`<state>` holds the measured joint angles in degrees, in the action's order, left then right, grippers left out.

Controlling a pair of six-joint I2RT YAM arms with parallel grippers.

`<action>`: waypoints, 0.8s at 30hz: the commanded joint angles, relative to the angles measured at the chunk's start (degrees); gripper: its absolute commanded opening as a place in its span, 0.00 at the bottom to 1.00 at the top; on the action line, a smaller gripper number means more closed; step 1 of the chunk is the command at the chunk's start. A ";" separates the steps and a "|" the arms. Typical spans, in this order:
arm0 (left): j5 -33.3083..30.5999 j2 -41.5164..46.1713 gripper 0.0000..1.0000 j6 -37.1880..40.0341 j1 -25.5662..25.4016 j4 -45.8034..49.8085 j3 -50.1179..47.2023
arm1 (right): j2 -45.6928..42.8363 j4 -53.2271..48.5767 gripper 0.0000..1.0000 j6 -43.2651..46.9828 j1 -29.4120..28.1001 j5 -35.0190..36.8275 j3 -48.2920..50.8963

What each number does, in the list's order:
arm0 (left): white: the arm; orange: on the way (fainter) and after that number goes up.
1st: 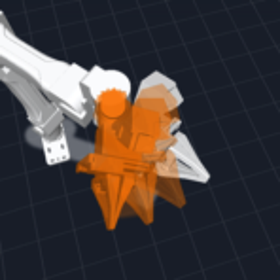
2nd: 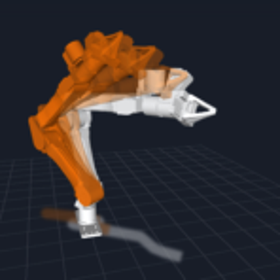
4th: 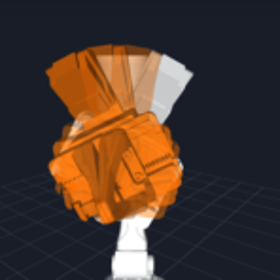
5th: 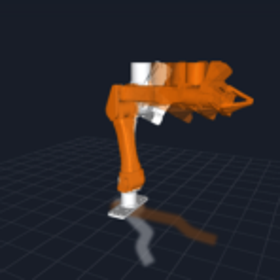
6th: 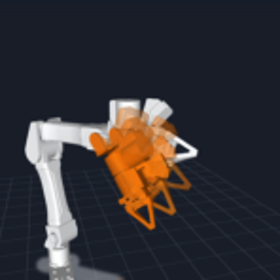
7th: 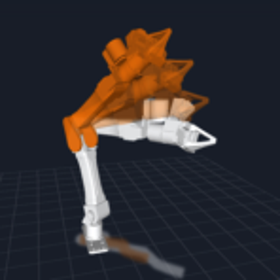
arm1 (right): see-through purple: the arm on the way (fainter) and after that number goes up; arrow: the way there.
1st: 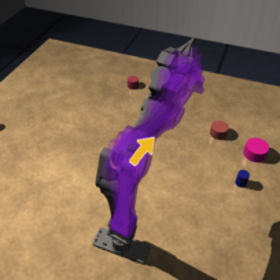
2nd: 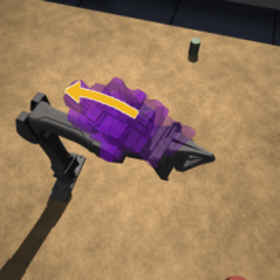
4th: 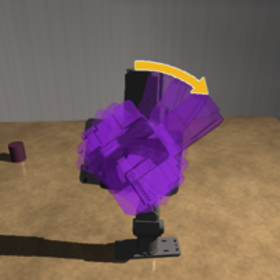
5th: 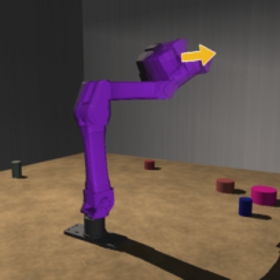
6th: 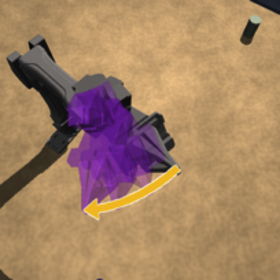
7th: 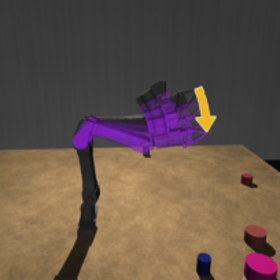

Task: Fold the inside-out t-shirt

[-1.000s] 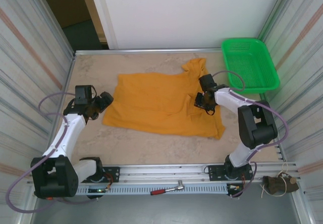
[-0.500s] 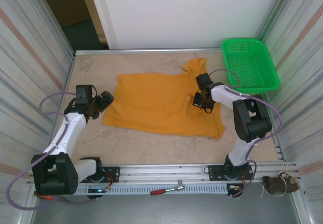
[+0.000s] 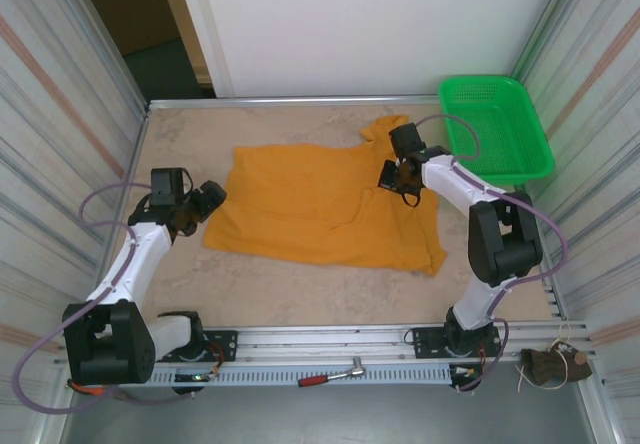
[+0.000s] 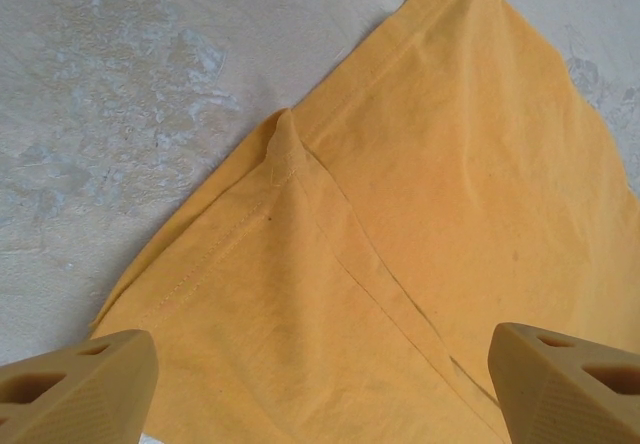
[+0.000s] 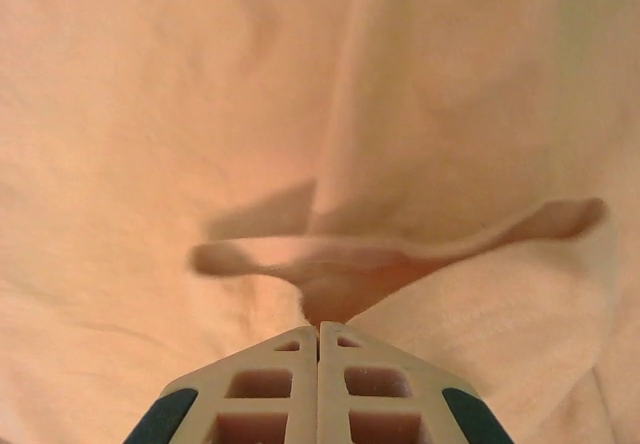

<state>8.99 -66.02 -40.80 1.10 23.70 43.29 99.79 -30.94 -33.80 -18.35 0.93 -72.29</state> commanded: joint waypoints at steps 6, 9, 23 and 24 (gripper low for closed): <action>0.33 -0.75 0.86 -0.65 -0.44 -0.94 -1.43 | 9.00 3.99 0.31 0.64 2.00 -8.48 -5.84; 0.26 -1.22 0.86 -0.09 -0.49 -0.68 -1.42 | 5.14 3.88 0.43 1.15 2.84 -8.10 -4.03; 0.34 -3.06 0.87 2.55 -0.70 -1.21 -1.72 | -24.99 -5.23 0.44 -3.07 11.47 -6.52 26.87; 0.45 -3.06 0.87 2.52 -0.74 -1.25 -1.72 | -26.01 -4.90 0.44 -3.64 11.41 -7.29 28.63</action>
<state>8.99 -68.82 -39.70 0.62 22.81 42.28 75.68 -32.99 -35.11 -6.98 -4.93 -47.75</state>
